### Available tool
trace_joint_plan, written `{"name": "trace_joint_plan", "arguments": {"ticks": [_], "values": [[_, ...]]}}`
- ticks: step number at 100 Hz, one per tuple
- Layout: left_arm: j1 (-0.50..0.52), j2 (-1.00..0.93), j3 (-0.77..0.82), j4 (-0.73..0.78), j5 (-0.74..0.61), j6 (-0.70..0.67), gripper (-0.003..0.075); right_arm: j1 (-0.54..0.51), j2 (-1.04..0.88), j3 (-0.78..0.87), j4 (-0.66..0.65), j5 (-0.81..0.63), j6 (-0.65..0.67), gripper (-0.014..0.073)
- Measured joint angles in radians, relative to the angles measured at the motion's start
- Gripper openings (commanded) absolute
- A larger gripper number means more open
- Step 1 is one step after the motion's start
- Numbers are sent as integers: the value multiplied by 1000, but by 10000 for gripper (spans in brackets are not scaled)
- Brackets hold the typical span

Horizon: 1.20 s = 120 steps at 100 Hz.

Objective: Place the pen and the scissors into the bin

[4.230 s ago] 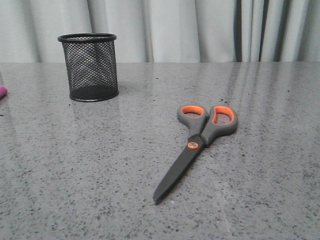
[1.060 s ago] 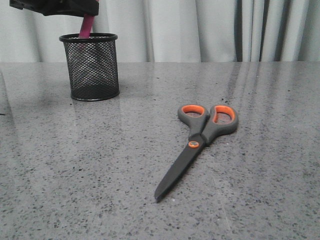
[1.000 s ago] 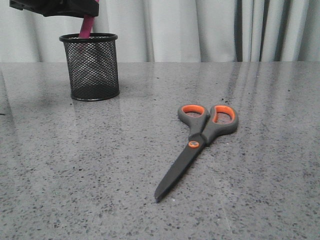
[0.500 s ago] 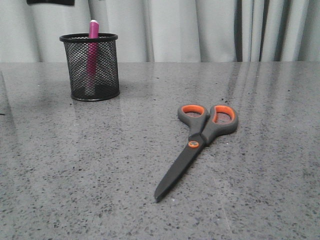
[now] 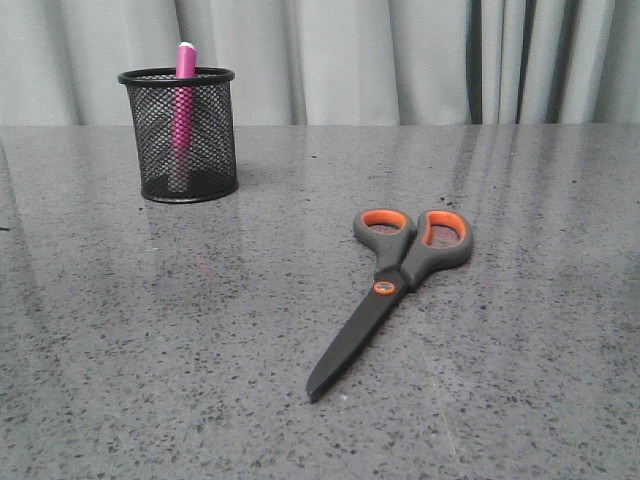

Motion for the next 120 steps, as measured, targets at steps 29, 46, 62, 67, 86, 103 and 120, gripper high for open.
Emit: {"name": "trace_joint_plan", "arguments": {"ticks": [29, 46, 62, 67, 86, 103, 120], "values": [[0, -229, 104, -2, -222, 0, 388, 134, 283, -134, -29, 91, 36, 349], [0, -245, 123, -6, -226, 0, 388, 185, 464, -212, -150, 202, 192, 418], [-6, -245, 124, -21, -228, 0, 388, 193, 594, -294, -182, 316, 323, 428], [-17, -245, 124, -22, -230, 0, 388, 197, 619, -312, -183, 335, 353, 428], [-71, -245, 124, -25, -236, 0, 388, 212, 690, -363, -187, 374, 430, 428], [-103, -245, 124, -25, -244, 0, 388, 299, 769, -397, -218, 390, 476, 428], [-123, -245, 124, -25, -255, 0, 388, 396, 839, -402, -387, 407, 624, 428]]}}
